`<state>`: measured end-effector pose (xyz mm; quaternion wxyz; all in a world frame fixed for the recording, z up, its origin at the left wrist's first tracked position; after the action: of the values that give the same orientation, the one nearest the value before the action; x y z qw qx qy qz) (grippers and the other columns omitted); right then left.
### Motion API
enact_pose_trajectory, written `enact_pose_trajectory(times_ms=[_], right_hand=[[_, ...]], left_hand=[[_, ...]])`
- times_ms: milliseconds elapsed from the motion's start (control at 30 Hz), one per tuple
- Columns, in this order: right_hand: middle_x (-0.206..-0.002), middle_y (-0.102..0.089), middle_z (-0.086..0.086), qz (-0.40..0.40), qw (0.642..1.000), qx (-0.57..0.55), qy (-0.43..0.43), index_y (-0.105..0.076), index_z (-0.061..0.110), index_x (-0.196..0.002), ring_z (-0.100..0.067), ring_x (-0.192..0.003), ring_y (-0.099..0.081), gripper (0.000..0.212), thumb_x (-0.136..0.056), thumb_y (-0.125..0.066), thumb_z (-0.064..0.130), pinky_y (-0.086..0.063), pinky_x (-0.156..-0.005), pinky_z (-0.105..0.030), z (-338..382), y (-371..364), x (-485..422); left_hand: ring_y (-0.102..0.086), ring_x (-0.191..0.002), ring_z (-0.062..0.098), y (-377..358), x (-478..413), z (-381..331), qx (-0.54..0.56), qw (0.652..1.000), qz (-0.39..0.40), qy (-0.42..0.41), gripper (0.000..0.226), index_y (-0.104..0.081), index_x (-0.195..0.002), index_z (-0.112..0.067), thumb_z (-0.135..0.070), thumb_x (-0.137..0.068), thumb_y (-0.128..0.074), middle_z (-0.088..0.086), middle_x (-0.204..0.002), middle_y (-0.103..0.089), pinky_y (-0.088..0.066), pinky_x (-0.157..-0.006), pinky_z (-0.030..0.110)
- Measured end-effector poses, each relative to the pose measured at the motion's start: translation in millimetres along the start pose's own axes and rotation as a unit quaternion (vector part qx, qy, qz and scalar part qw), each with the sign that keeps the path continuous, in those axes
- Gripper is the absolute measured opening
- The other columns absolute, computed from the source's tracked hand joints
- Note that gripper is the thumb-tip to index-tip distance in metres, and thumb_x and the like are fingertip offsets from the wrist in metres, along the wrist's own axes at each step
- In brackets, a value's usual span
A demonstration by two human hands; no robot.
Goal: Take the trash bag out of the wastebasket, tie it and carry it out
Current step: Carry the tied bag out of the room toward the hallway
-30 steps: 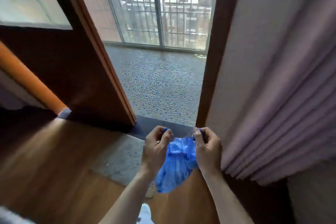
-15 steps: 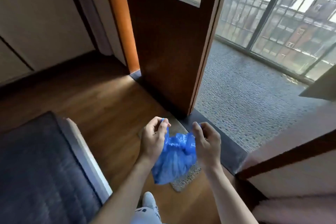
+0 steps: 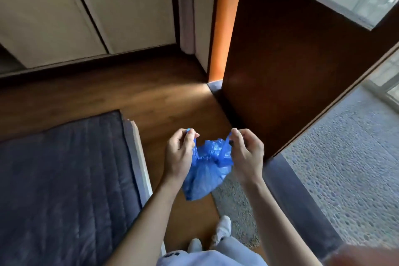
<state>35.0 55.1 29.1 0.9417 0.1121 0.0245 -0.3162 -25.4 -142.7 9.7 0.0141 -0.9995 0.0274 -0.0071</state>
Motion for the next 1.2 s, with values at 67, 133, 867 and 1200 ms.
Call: enact_pose_trajectory(times_ms=[67,133,867,1200], right_hand=[[-0.052,-0.043,0.0,0.023,1.0,-0.001,-0.005,-0.059,0.009,-0.068,-0.013,-0.051,-0.038,0.037,-0.089,-0.055,0.039,-0.035,-0.048,-0.042,-1,-30,-19],[-0.052,-0.046,-0.003,0.038,0.999,0.003,-0.001,-0.06,0.01,-0.067,-0.011,-0.051,-0.041,0.037,-0.089,-0.055,0.04,-0.036,-0.048,-0.04,-2,-54,-40],[-0.05,-0.037,0.007,0.192,0.981,-0.035,-0.021,-0.049,0.006,-0.063,-0.016,-0.053,-0.035,0.036,-0.086,-0.061,0.031,-0.041,-0.048,-0.049,-5,-318,-377],[-0.047,-0.038,0.011,0.25,0.968,-0.019,-0.023,-0.057,0.007,-0.068,-0.006,-0.045,-0.032,0.04,-0.089,-0.058,0.04,-0.029,-0.044,-0.021,-11,-450,-452]], left_hand=[[-0.035,-0.048,0.005,16,-21,1,-0.005,1.0,-0.022,0.002,0.025,-0.062,-0.078,-0.016,-0.034,-0.092,-0.052,-0.014,-0.049,-0.044,-0.028,-0.052,0.027],[-0.033,-0.048,0.006,29,-45,3,-0.004,0.999,-0.042,0.003,0.025,-0.061,-0.079,-0.015,-0.034,-0.092,-0.052,-0.013,-0.049,-0.042,-0.027,-0.052,0.027],[-0.035,-0.041,0.002,89,-391,21,-0.009,0.981,-0.191,0.041,0.028,-0.068,-0.069,-0.022,-0.035,-0.091,-0.056,-0.011,-0.045,-0.043,-0.028,-0.042,0.015],[-0.035,-0.045,0.005,141,-524,41,-0.011,0.975,-0.215,0.049,0.031,-0.063,-0.071,-0.015,-0.017,-0.1,-0.053,-0.011,-0.047,-0.04,-0.027,-0.042,0.017]])
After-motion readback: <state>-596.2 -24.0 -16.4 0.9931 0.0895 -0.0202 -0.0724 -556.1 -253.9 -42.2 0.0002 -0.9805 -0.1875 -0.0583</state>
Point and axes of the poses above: each hand's wrist, its own x-axis away from the middle knuckle, its own y-axis out of the back of the hand, z = x × y, the point moved 9 cm from there along -x, towards the middle knuckle
